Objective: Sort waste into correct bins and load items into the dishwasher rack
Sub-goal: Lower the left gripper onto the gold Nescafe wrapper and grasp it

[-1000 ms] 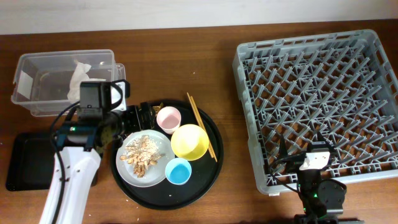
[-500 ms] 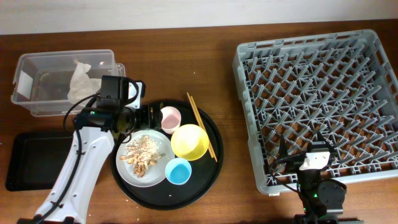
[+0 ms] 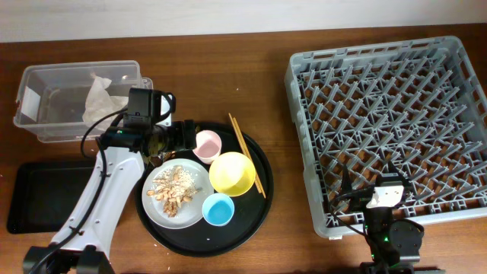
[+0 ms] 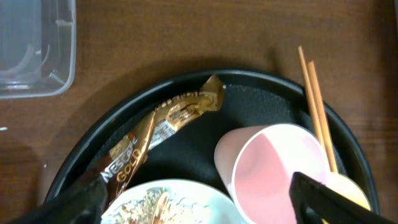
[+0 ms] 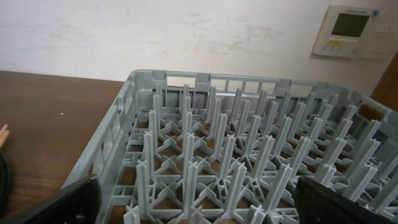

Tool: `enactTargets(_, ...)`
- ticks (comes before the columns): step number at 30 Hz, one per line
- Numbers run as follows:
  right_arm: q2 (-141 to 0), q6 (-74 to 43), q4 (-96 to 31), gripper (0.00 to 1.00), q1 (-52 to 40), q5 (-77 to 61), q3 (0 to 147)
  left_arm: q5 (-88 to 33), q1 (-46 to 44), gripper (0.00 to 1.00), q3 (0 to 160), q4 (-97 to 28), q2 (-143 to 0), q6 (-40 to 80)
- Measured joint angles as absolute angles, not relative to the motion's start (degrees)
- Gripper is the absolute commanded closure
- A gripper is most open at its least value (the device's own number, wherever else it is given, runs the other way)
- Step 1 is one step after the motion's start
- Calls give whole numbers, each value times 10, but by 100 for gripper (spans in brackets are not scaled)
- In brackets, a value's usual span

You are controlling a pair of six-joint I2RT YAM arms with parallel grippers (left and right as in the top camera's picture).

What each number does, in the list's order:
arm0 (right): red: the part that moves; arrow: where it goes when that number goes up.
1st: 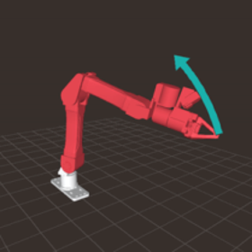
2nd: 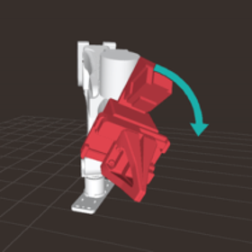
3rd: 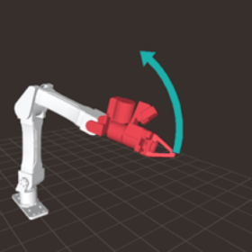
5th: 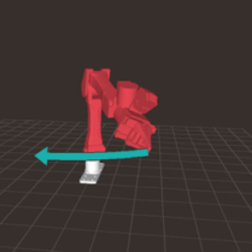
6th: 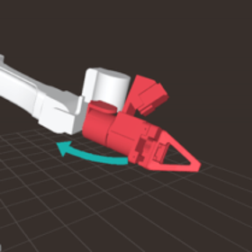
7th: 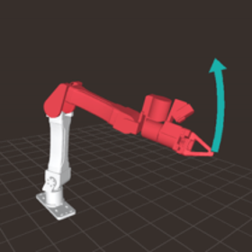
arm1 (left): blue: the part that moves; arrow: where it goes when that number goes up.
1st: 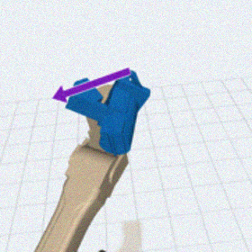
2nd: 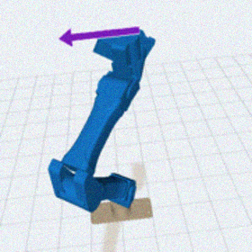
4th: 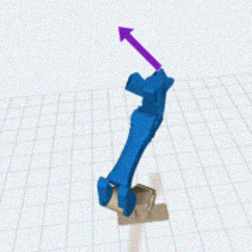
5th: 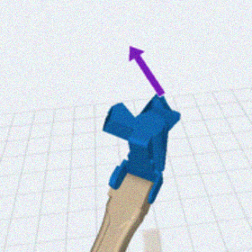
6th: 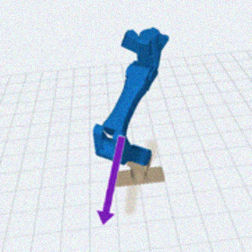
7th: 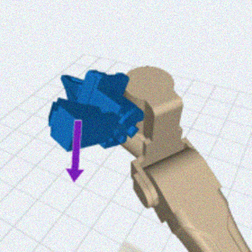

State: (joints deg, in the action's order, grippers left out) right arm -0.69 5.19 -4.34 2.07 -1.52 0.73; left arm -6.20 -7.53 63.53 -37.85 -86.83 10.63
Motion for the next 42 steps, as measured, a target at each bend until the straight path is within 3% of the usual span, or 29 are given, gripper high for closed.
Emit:
enactTargets(3,-7,52,-43,1,21,-15,7,-53,-63,11,635,-377,-868,123)
enactTargets(4,-7,52,-43,1,21,-15,7,-48,-56,16,635,-375,-869,127)
enactTargets(6,-7,52,-43,1,21,-15,7,-40,-37,17,635,-370,-872,135)
enactTargets(23,-7,52,-43,1,21,-15,7,-34,-13,18,634,-334,-980,79)
enactTargets(27,-7,52,-43,1,21,-15,7,-35,-13,28,634,-327,-1002,57)
enactTargets(38,-7,52,-43,1,21,-15,7,-51,-31,34,634,-314,-1042,25)
enactTargets(42,-7,52,-43,1,21,-15,7,-51,-32,47,634,-312,-1046,22)
